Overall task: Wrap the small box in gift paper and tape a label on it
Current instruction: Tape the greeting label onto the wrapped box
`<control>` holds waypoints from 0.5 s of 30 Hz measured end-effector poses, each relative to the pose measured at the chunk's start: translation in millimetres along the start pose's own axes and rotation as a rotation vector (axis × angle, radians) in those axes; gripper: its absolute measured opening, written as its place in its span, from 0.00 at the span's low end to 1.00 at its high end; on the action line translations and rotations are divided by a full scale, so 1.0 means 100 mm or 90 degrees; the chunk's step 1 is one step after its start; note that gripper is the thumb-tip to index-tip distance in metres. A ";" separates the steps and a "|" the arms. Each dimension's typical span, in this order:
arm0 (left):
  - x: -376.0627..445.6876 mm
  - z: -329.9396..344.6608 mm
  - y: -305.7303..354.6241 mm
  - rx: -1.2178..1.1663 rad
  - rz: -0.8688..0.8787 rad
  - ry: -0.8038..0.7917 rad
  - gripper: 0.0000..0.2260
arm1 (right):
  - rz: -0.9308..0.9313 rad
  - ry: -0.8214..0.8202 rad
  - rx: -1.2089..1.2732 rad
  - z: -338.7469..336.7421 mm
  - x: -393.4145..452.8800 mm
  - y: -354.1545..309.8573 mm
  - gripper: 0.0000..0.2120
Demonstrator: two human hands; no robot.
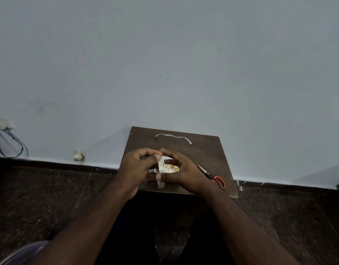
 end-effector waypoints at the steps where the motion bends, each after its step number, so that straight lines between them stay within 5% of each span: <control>1: 0.00 0.01 0.00 0.002 -0.004 -0.004 0.04 | 0.001 -0.004 0.022 0.00 0.01 0.01 0.31; 15: -0.01 -0.04 -0.03 -0.002 -0.018 0.008 0.04 | 0.049 0.041 0.060 0.14 0.12 0.24 0.29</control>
Point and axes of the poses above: each hand's wrist, its own x-axis towards the middle knuckle, its own z-axis out of the palm, y = z × x, the point moved 8 cm from there along x, towards the middle knuckle, and after that the axes turned 3 degrees about y, right-handed, at the moved point
